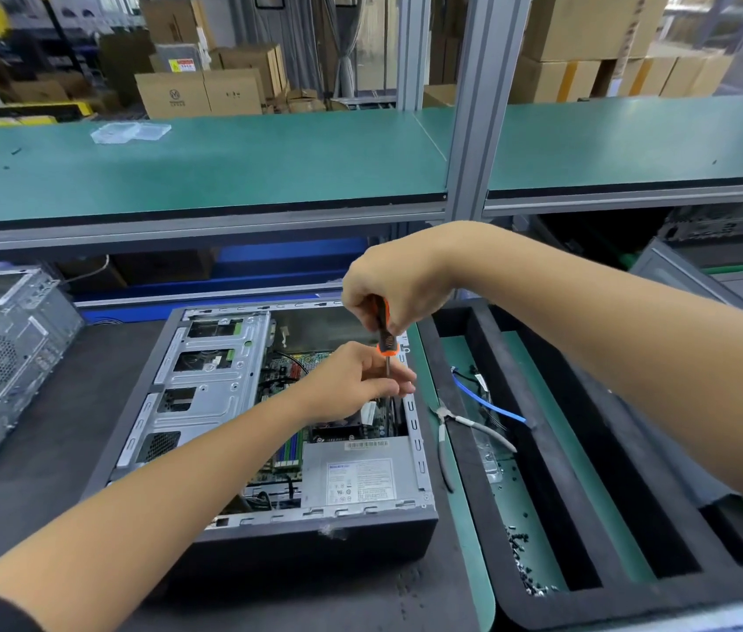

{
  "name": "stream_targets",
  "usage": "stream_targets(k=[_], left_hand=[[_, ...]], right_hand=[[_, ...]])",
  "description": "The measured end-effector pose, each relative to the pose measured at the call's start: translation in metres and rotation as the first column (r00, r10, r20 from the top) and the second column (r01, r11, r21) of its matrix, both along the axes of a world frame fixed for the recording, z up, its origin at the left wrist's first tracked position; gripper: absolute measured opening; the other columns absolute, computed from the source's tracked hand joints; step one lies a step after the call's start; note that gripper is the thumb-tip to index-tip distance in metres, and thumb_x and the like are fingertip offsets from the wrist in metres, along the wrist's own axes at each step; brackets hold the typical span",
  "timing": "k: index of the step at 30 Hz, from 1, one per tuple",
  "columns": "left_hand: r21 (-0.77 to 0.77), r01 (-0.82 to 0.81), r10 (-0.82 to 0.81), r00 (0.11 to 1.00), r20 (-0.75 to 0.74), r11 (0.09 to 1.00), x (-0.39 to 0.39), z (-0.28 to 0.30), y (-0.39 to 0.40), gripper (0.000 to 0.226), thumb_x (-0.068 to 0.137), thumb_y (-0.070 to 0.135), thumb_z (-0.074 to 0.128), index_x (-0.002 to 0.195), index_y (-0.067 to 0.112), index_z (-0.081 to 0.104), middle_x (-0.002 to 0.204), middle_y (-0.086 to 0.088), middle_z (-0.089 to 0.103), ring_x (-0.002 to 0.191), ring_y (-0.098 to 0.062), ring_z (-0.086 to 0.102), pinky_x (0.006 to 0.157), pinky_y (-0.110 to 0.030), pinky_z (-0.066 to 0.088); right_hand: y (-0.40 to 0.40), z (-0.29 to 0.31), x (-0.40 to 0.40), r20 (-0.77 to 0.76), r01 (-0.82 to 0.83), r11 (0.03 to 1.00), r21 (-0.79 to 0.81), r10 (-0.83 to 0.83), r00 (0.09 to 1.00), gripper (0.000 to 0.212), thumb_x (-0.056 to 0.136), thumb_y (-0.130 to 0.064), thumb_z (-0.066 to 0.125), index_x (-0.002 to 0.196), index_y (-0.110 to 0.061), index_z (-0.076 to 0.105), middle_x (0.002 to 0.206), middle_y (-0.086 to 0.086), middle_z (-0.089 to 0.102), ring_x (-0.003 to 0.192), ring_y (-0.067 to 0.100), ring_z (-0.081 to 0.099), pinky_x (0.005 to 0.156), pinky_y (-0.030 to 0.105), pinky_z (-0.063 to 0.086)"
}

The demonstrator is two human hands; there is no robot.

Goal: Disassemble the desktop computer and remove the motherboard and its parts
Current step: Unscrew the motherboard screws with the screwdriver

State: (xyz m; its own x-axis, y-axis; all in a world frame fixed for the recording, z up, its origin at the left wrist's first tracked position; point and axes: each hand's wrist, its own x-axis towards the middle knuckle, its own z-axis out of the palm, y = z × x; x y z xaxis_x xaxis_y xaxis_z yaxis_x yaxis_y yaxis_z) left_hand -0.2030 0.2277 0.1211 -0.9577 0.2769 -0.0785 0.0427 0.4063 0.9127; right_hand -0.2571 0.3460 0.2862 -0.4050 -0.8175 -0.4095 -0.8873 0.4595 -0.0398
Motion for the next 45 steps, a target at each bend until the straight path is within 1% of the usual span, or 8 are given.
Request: stream_targets(k=[8,15,23,27,35,39,42,45], left_hand=[[0.038,-0.127,0.129,0.990,-0.062,0.991,0.002,-0.005,0.005,0.030,0.089,-0.012,0.056,0.074,0.010,0.071,0.071,-0.005,0.072,0.076,-0.017,0.073,0.077,-0.025,0.057],[-0.019,-0.148,0.143,0.975,-0.172,0.989,-0.003,-0.009,0.004,0.014,0.081,0.007,0.074,0.069,0.015,0.076,0.071,-0.003,0.073,0.071,-0.041,0.066,0.075,-0.052,0.056],[-0.041,-0.155,0.142,0.966,-0.216,0.987,-0.001,-0.011,0.006,0.027,0.073,0.019,0.084,0.062,0.001,0.067,0.057,0.001,0.067,0.054,0.006,0.060,0.052,-0.016,0.044],[-0.045,-0.154,0.139,0.962,-0.237,0.987,-0.001,-0.015,0.006,0.040,0.071,0.022,0.086,0.061,-0.006,0.059,0.057,-0.020,0.061,0.058,0.006,0.065,0.050,-0.018,0.042],[-0.063,-0.179,0.159,0.957,-0.243,0.982,-0.004,-0.016,0.000,0.045,0.070,0.027,0.086,0.058,-0.003,0.055,0.048,-0.004,0.054,0.064,-0.006,0.069,0.052,-0.023,0.040],[-0.054,-0.176,0.160,0.960,-0.231,0.983,-0.004,-0.017,-0.003,0.048,0.068,0.029,0.086,0.057,-0.002,0.052,0.045,0.005,0.050,0.061,-0.016,0.068,0.049,-0.016,0.037],[-0.070,-0.094,0.082,0.985,-0.155,0.993,-0.003,-0.018,-0.007,0.031,0.075,0.026,0.082,0.069,0.002,0.063,0.048,0.009,0.057,0.044,-0.006,0.052,0.049,-0.017,0.040],[-0.053,-0.014,0.010,0.997,-0.072,0.999,0.001,-0.019,-0.008,0.007,0.088,0.011,0.067,0.085,0.014,0.072,0.074,0.012,0.072,0.065,0.001,0.065,0.062,-0.013,0.048]], right_hand=[[-0.001,0.000,-0.004,0.087,0.130,0.976,-0.174,-0.116,0.989,0.020,0.092,-0.037,0.058,0.096,-0.017,0.058,0.093,-0.001,0.068,0.079,0.016,0.066,0.069,0.031,0.049],[-0.004,-0.002,0.003,-0.051,0.237,0.965,-0.114,-0.244,0.968,0.050,0.098,-0.050,0.041,0.081,-0.005,0.057,0.051,0.000,0.063,0.046,0.014,0.066,0.053,0.025,0.040],[0.000,-0.002,0.004,-0.079,0.085,0.995,-0.052,-0.089,0.993,0.003,0.083,-0.015,0.067,0.085,-0.015,0.067,0.082,0.001,0.070,0.074,0.016,0.065,0.059,0.028,0.051],[0.002,0.002,0.000,0.010,0.009,1.000,-0.010,-0.009,1.000,0.021,0.072,0.004,0.067,0.079,-0.016,0.068,0.087,0.002,0.069,0.082,0.019,0.063,0.066,0.032,0.051],[0.004,0.005,-0.010,0.090,0.240,0.961,-0.138,-0.229,0.969,0.055,0.087,-0.062,0.054,0.088,-0.008,0.062,0.072,0.000,0.071,0.052,0.012,0.069,0.056,0.025,0.047],[-0.003,0.001,-0.004,-0.007,0.158,0.980,-0.121,-0.160,0.987,0.031,0.090,-0.038,0.060,0.080,-0.009,0.062,0.054,-0.004,0.065,0.044,-0.002,0.058,0.053,0.024,0.045],[-0.003,0.003,-0.001,-0.004,0.069,0.994,-0.083,-0.069,0.998,0.007,0.083,-0.014,0.063,0.089,-0.016,0.065,0.083,0.000,0.070,0.076,0.011,0.067,0.065,0.033,0.053],[-0.001,0.001,-0.001,0.012,-0.006,0.999,-0.053,0.006,1.000,0.025,0.075,0.005,0.054,0.084,-0.017,0.062,0.099,0.006,0.064,0.088,0.027,0.061,0.071,0.044,0.054]])
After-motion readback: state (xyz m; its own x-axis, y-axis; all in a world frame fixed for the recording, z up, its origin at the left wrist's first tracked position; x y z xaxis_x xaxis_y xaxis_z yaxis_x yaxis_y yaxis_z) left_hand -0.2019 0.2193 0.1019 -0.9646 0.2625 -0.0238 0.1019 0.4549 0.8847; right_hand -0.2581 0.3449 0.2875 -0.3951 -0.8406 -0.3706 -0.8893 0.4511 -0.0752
